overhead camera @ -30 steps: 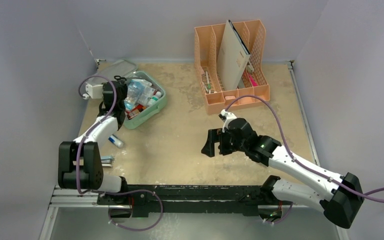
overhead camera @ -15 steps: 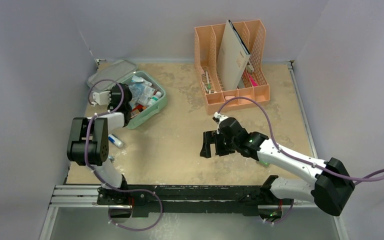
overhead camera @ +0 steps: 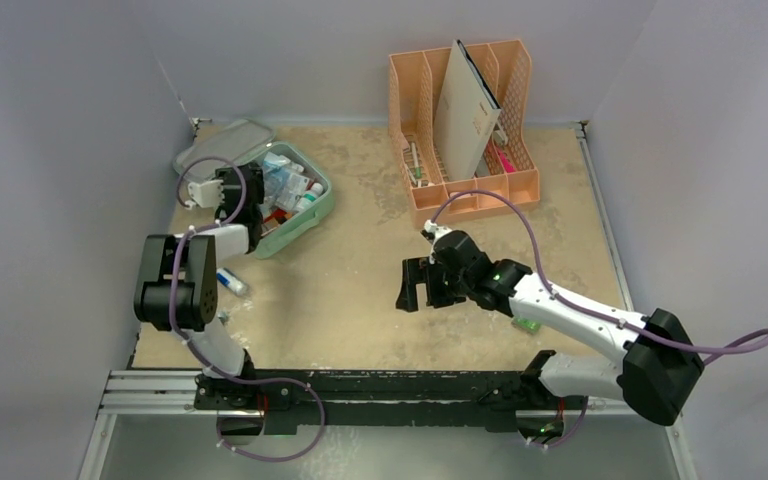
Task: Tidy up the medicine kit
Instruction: Place the scissors in the medicine box.
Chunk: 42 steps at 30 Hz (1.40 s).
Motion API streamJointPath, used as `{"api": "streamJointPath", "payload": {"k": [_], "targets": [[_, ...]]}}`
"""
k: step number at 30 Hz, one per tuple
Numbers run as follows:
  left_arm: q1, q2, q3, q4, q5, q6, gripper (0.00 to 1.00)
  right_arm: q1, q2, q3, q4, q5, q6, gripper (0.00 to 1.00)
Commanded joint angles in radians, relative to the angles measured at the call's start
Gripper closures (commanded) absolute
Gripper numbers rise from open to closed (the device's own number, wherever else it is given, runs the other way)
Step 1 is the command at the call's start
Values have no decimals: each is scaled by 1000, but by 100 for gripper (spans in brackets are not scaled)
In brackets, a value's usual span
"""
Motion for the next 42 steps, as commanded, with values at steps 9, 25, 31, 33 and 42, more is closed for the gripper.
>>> {"api": "streamJointPath", "payload": {"k": [9,25,31,33,42], "targets": [[7,-253,103,-424,65,117,44,3,-78,76,-90,91,76,1],[7,-349,406,-941,880,953,19,1,-214,185,-737,725,672,1],[8,-348,356,-1109,1033,1042,14,-15,-176,249,-1052,905,947,1],[7,-351,335,-1132,1065,1070,13,-44,-143,276,-1139,936,992,1],[8,-422,263,-1201,1015,1110,11,-326,-70,214,-955,807,699,1]]}}
